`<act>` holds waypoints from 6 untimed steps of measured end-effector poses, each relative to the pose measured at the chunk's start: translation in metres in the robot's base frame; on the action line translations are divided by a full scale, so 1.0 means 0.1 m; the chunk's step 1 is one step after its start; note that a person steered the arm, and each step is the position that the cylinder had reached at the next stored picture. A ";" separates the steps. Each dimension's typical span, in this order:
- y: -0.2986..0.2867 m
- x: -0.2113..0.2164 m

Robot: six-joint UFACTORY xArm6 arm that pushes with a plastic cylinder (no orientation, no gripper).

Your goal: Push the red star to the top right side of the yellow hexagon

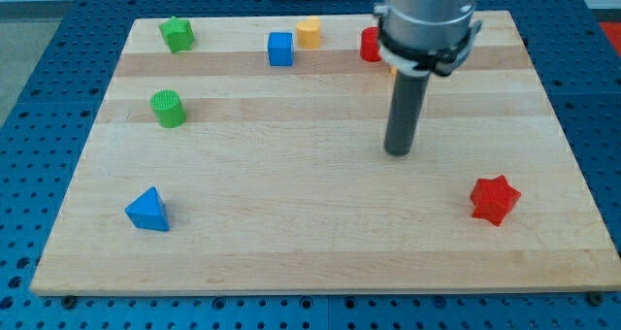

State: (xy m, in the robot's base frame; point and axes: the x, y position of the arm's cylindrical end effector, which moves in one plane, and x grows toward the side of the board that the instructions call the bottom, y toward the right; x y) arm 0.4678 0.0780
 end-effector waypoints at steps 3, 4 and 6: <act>-0.02 1.08; 0.27 1.10; 0.88 1.10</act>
State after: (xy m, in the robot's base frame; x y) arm 0.5775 0.1657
